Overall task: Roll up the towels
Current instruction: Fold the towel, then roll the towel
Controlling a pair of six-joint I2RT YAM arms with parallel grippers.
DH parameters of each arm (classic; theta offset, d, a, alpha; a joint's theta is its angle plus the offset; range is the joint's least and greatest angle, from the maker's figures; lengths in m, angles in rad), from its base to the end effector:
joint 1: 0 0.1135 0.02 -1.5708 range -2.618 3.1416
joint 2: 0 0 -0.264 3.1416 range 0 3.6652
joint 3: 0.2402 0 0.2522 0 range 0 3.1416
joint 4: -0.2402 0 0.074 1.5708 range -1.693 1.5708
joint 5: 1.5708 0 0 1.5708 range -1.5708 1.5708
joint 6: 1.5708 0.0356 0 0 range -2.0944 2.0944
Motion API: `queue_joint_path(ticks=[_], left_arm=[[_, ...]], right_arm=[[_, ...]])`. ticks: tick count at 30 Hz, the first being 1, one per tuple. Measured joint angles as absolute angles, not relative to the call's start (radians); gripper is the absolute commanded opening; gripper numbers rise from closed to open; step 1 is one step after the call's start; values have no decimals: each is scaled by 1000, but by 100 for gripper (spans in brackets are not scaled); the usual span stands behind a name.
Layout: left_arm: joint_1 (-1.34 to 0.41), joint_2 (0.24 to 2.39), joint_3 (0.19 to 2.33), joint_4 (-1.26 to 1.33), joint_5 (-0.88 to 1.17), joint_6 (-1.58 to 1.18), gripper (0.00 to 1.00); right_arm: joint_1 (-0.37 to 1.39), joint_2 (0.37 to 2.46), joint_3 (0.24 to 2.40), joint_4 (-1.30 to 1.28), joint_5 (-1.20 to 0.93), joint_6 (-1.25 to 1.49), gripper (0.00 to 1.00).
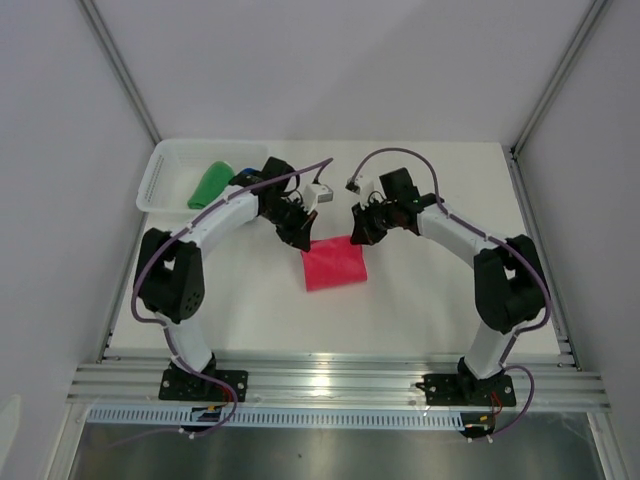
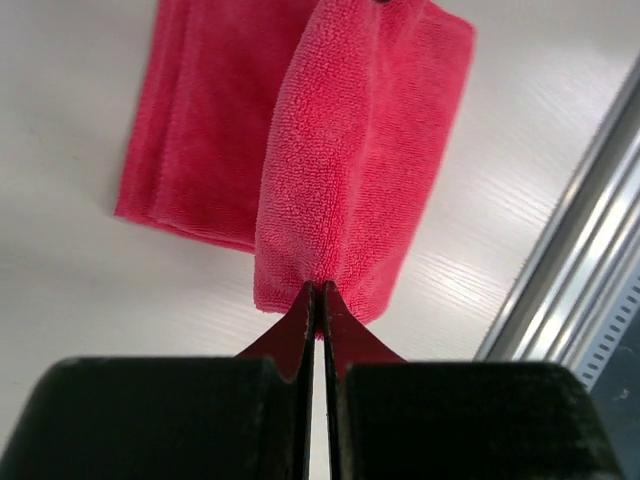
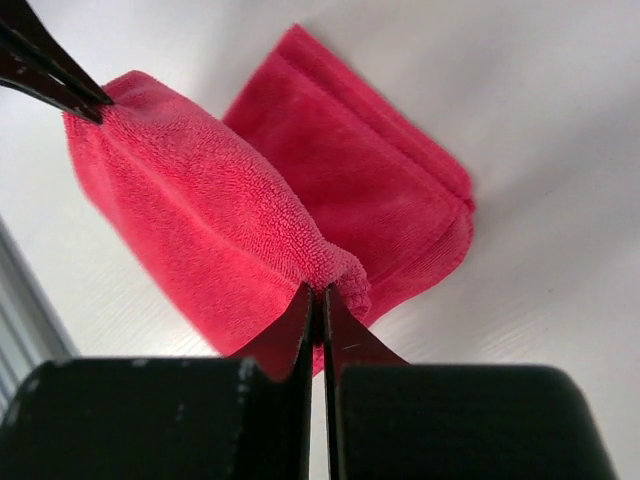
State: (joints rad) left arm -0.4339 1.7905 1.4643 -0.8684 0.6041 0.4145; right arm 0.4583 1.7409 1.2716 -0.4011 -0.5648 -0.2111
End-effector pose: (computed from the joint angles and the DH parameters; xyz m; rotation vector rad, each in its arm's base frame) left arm 0.3243 -0.1725 0.2534 1.2370 2.3562 -0.8326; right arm 0.3300 0.1840 0.2368 -1.0290 2.1841 0.7994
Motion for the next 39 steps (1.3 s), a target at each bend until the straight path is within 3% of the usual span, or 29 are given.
queue_joint_path(ticks=[15, 16, 17, 20, 29, 35, 39], left_arm=[[-423, 1939, 1513, -730, 427, 374, 3], [-423, 1949, 1522, -721, 423, 373, 8], [-423, 1959, 1530, -715, 420, 373, 23], [-423, 1989, 1544, -707, 412, 370, 40], [-416, 1973, 1556, -722, 405, 358, 47], [-435, 1745, 1517, -711, 458, 405, 51], [-537, 1618, 1407, -695, 442, 514, 55]], right_arm=[[450, 1929, 1366, -333, -431, -153, 1], [450, 1938, 1369, -328, -421, -149, 4], [448, 1947, 1370, -321, -411, -144, 24], [447, 1976, 1371, -313, -374, -126, 51], [436, 1938, 1370, -320, -248, -126, 56], [427, 1715, 1275, -299, -293, -71, 54], [434, 1601, 1124, -213, -395, -20, 54]])
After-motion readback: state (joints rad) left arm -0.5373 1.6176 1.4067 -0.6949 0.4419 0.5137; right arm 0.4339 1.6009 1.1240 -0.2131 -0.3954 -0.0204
